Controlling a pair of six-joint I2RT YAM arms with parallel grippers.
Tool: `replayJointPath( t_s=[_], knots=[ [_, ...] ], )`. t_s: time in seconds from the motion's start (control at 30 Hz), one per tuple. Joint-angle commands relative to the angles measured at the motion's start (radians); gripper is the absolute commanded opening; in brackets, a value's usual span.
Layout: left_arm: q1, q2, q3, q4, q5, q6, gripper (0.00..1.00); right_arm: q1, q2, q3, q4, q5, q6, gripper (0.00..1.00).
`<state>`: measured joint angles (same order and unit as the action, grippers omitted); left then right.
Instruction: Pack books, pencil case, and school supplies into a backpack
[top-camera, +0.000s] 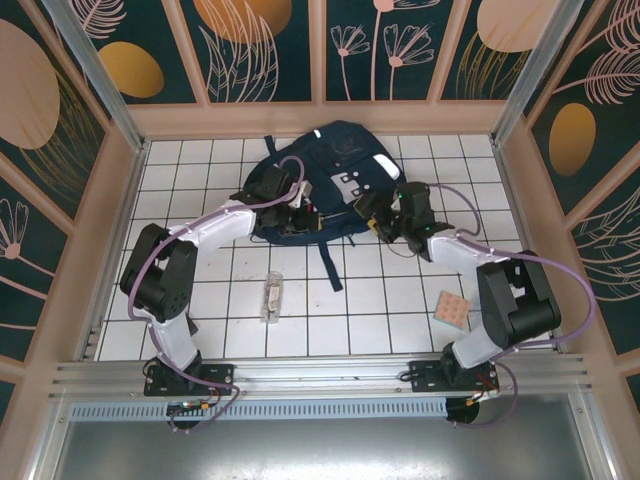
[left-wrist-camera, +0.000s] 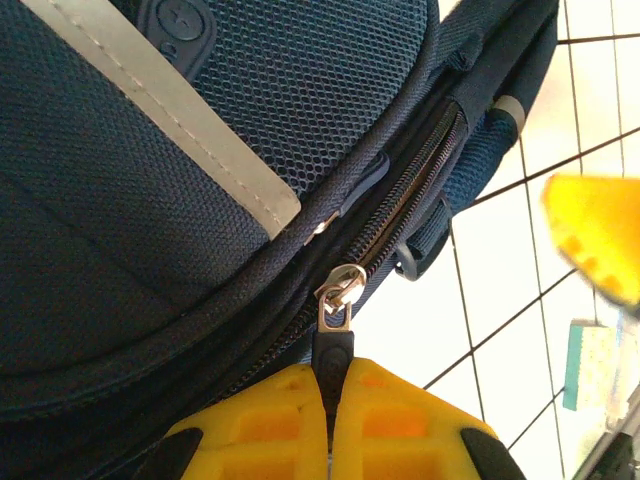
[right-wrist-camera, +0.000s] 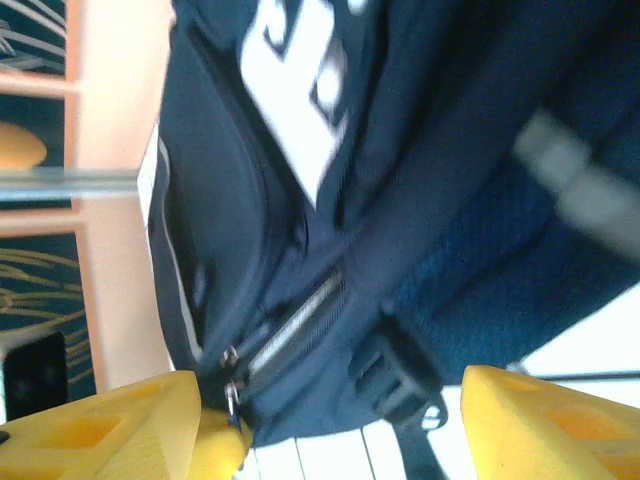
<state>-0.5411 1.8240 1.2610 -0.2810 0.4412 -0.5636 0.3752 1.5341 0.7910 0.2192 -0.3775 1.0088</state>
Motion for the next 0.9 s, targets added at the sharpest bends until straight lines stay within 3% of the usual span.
replayJointPath(
  t_s=[0.0, 0.23, 0.4, 0.47, 0.53, 0.6, 0.7, 0.87],
  knots=[
    [-0.019, 0.017, 0.055, 0.054, 0.063, -0.039, 0.00, 0.033, 0.026, -0.006, 0.172, -0.042, 0.117, 0.70],
    [-0.035, 0.010, 0.054, 0.028, 0.067, -0.038, 0.00, 0.061, 0.173, -0.002, 0.371, -0.035, 0.244, 0.69],
    [-0.036, -0.027, 0.027, 0.024, 0.045, -0.041, 0.00, 0.076, 0.255, 0.036, 0.396, 0.011, 0.264, 0.66],
    [-0.034, -0.029, 0.025, 0.010, 0.035, -0.029, 0.00, 0.074, 0.272, 0.039, 0.407, 0.039, 0.258, 0.51],
    [-0.036, -0.024, 0.035, -0.036, -0.004, 0.000, 0.00, 0.066, 0.267, 0.024, 0.429, 0.076, 0.256, 0.18],
    [-0.036, -0.019, 0.047, -0.092, -0.070, 0.044, 0.00, 0.060, 0.252, 0.021, 0.413, 0.101, 0.235, 0.00],
    [-0.033, -0.011, 0.045, -0.118, -0.122, 0.069, 0.00, 0.058, 0.228, 0.025, 0.373, 0.118, 0.195, 0.00],
    [-0.034, 0.011, 0.035, -0.041, -0.088, 0.045, 0.00, 0.073, 0.224, 0.011, 0.386, 0.111, 0.182, 0.00]
  ],
)
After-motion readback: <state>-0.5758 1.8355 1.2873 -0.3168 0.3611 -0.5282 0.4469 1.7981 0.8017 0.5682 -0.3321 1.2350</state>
